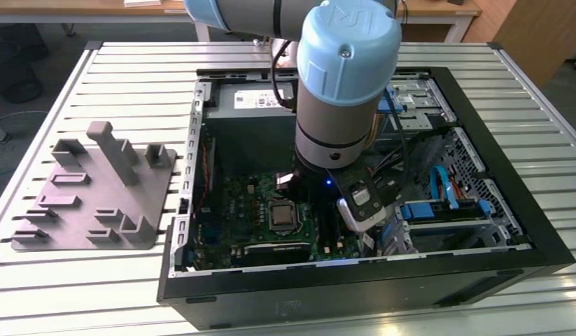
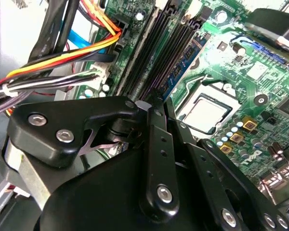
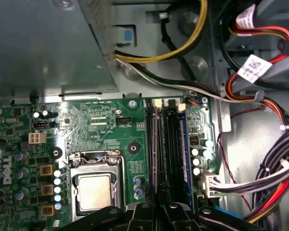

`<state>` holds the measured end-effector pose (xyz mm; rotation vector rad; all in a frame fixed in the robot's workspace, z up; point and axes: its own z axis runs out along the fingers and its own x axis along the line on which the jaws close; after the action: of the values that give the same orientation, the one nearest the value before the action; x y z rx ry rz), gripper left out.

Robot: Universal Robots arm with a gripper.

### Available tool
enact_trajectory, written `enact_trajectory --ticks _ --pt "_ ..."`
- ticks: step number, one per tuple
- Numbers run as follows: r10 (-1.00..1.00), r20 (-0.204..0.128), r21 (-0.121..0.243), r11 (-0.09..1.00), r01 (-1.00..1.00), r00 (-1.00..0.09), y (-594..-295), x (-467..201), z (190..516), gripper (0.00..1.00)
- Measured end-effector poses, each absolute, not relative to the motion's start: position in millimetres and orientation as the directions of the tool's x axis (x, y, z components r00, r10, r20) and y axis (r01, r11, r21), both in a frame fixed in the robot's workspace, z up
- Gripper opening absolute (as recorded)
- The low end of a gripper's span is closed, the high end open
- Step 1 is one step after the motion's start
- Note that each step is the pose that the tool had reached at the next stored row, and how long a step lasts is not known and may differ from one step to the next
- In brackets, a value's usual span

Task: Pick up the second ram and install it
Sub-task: 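Insert the second ram into the second slot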

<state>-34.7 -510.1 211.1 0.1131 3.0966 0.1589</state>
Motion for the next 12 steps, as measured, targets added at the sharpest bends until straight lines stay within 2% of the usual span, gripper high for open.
enact_trajectory --ticks 12 --pt "0.084 -0.035 0.104 0.991 0.08 -0.996 -514.0 -27.4 211.0 0.14"
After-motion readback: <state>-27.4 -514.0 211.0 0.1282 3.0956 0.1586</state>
